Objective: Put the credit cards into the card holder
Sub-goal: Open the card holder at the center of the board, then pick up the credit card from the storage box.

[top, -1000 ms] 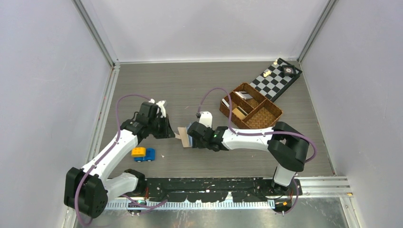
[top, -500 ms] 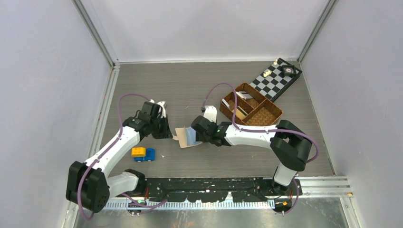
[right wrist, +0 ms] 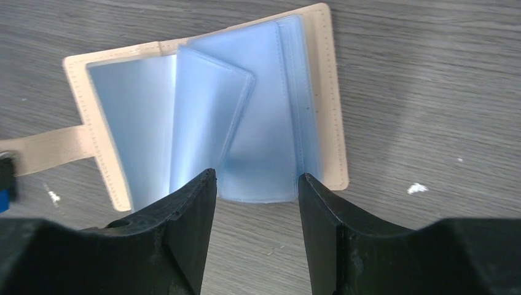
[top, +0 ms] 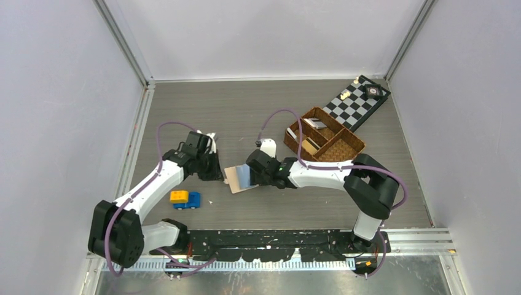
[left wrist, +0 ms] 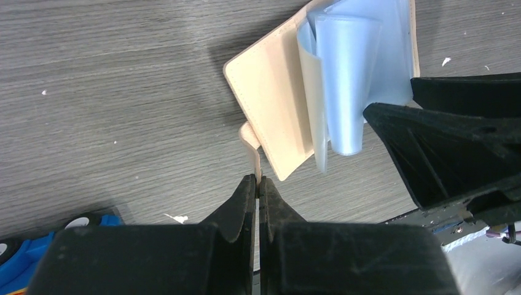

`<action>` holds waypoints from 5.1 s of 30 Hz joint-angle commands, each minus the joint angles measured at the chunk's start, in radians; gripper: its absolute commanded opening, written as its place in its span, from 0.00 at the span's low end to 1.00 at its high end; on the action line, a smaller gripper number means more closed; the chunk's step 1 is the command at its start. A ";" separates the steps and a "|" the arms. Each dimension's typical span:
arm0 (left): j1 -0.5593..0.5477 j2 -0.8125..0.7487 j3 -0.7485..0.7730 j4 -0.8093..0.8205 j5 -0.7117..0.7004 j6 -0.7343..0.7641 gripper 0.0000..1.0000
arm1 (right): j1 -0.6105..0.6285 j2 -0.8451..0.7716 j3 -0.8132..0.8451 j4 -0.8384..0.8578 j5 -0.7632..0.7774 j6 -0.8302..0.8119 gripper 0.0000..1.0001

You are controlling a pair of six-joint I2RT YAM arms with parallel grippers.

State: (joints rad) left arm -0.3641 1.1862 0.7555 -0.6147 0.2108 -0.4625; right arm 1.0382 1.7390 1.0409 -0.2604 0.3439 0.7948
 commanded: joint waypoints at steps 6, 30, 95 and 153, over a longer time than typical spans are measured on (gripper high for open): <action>0.006 0.052 0.016 0.071 0.029 0.009 0.00 | 0.013 0.050 0.073 0.127 -0.110 -0.036 0.56; 0.007 0.091 0.113 0.089 -0.202 0.044 0.18 | 0.028 -0.063 -0.006 0.391 -0.325 -0.099 0.57; 0.007 -0.067 0.283 -0.126 -0.156 0.268 0.90 | -0.455 0.153 0.507 -0.375 -0.299 -0.824 0.71; 0.007 -0.040 0.284 -0.131 -0.169 0.272 0.90 | -0.457 0.064 0.521 -0.404 -0.307 -0.804 0.35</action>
State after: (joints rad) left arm -0.3641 1.1481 1.0409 -0.7746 0.0525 -0.2016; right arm 0.5758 1.8885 1.5185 -0.6678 0.0578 -0.0235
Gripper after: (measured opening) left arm 0.899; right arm 0.364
